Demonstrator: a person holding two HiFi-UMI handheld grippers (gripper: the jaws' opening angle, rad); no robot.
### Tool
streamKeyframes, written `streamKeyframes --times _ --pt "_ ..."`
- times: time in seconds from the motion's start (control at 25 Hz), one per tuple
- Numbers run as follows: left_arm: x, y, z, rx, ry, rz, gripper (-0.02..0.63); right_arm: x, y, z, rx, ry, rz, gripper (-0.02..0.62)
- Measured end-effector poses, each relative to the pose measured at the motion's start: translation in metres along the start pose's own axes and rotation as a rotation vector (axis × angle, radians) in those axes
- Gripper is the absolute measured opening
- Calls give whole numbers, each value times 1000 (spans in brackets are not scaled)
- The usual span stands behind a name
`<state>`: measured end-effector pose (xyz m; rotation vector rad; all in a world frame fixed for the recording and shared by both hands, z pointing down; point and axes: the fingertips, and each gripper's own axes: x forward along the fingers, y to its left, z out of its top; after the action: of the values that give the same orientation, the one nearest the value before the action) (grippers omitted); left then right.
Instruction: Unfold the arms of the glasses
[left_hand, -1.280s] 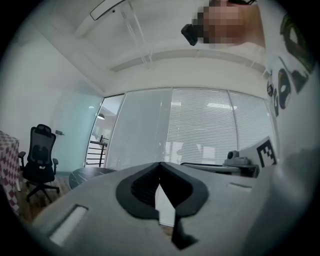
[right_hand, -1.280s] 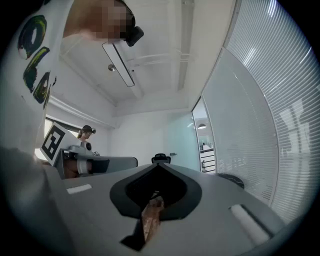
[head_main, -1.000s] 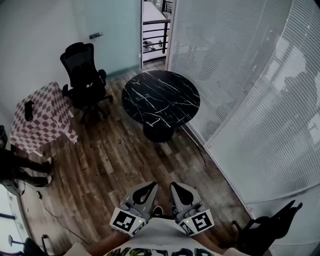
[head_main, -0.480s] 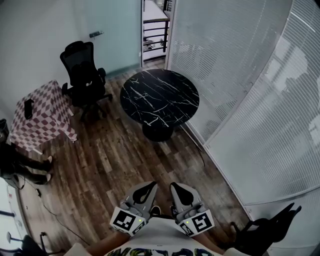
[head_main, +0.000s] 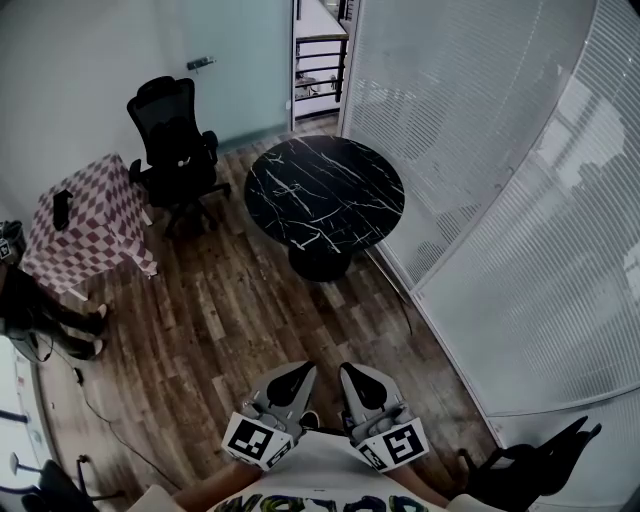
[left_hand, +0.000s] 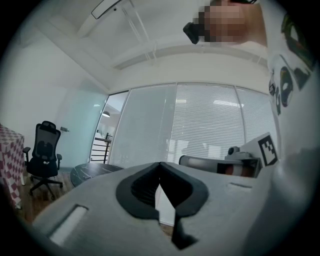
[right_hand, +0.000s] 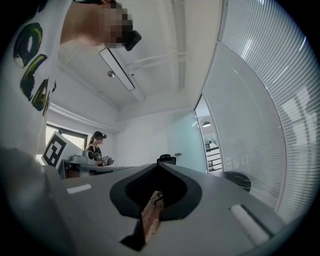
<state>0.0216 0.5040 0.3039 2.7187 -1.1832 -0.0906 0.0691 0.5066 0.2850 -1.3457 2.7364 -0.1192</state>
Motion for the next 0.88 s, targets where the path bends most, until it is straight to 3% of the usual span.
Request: streamKeyframes --times 0.48,0.88 --pt "52 49 19 -7 -42 -2 2 57 -33 7 -48 3 1 2" --pt "104 130 45 0 -55 -28 2 155 -67 17 -71 -7 -3 2"
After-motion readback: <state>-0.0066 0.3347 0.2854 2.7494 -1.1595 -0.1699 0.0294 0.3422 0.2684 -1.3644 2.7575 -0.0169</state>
